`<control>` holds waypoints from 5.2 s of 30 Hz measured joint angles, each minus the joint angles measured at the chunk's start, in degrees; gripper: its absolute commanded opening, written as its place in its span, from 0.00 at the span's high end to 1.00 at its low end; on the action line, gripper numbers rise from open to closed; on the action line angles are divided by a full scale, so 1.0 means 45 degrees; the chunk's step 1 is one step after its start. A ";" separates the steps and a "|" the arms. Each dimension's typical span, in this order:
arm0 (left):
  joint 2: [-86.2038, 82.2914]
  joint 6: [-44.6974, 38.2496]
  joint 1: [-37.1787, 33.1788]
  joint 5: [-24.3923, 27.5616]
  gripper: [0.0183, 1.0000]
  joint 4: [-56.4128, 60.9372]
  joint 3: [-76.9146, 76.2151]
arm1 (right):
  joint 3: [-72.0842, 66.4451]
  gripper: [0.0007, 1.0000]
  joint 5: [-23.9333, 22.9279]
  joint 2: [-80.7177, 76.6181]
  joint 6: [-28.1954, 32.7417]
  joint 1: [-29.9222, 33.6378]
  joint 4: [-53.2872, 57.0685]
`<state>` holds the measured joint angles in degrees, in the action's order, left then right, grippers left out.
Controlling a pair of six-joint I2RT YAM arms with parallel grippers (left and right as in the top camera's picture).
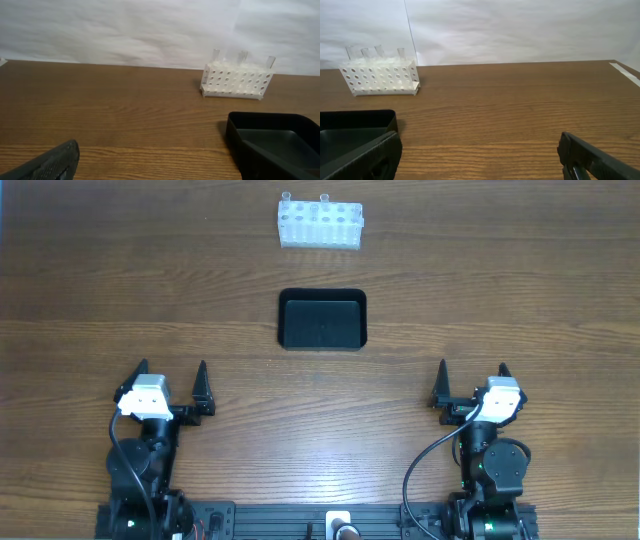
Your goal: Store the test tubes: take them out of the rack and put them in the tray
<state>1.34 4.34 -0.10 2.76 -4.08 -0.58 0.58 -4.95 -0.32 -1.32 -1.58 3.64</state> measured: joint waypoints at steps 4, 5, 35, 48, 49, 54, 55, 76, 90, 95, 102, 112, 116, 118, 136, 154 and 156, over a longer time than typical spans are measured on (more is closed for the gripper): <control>0.0000 0.0000 0.0000 0.0000 0.00 0.0000 0.0000 | 0.0000 0.01 0.0000 0.0000 0.0000 0.0000 0.0000; 0.0000 0.0000 0.0000 0.0000 0.00 0.0000 0.0000 | 0.0000 0.01 0.0000 0.0000 0.0000 0.0000 0.0000; 0.0000 0.0000 0.0000 -0.0005 0.00 0.0000 0.0000 | 0.0000 0.01 0.0000 0.0000 0.0010 0.0000 0.0000; 0.0000 0.0199 0.0010 0.0010 0.00 0.0034 0.0000 | 0.0000 0.01 0.0000 0.0000 0.0000 0.0000 0.0000; 0.0005 0.0321 0.0039 0.0010 0.00 0.0151 0.0000 | 0.0000 0.01 0.0000 0.0000 0.0010 0.0000 0.0000; 0.0651 0.0622 0.0325 0.0083 0.00 0.2803 -0.0083 | 0.0000 0.01 -0.0029 0.0000 0.0000 0.0000 -0.0005; 0.1078 0.0631 0.0335 0.0097 0.00 0.3279 -0.0199 | 0.0000 0.01 -0.0039 0.0000 0.0000 0.0000 -0.0005; 1.9856 0.0719 0.2676 -0.0398 0.00 0.3317 -1.3469 | 0.0000 0.01 -0.0039 -0.0029 0.0000 0.0000 -0.0005; 2.6578 0.0719 0.3827 -0.1836 0.00 -0.0918 -2.1706 | 0.0000 0.01 -0.0039 -0.0024 0.0000 0.0000 -0.0005; 2.7603 0.0865 0.3827 -0.1962 0.00 -0.0952 -2.2348 | 0.0000 0.01 -0.0039 -0.0024 0.0000 0.0000 -0.0005; 2.8283 0.0981 0.3866 -0.1967 0.03 -0.0738 -2.2352 | 0.0000 0.01 -0.0039 -0.0024 0.0000 0.0000 -0.0005; 2.8521 0.1044 0.4099 -0.2011 0.25 -0.0146 -2.2377 | 0.0000 0.01 -0.0039 -0.0024 0.0000 0.0000 -0.0005; 2.8521 0.1093 0.4240 -0.2011 0.33 -0.0141 -2.2377 | 0.0000 0.01 -0.0039 -0.0024 0.0000 0.0000 -0.0005; 2.8521 0.1093 0.4269 -0.2011 0.36 -0.0141 -2.2377 | 0.0000 0.01 -0.0039 -0.0024 -0.0005 0.0000 -0.0005; 2.8589 0.1098 0.4279 -0.2307 0.52 -0.0073 -2.2377 | 0.0000 0.01 -0.0044 -0.0024 0.0005 0.0000 -0.0005; 2.8769 0.1098 0.4367 -0.2395 0.73 0.0384 -2.2401 | 0.0000 0.01 -0.0039 -0.0024 0.0005 0.0000 -0.0005; 2.8773 0.1093 0.4367 -0.2395 0.74 0.0384 -2.2401 | 0.0000 0.01 -0.0039 -0.0024 0.0000 0.0000 -0.0005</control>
<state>130.82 9.26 19.55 -8.01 -2.35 -101.38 0.58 -5.13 -0.43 -1.32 -1.58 3.62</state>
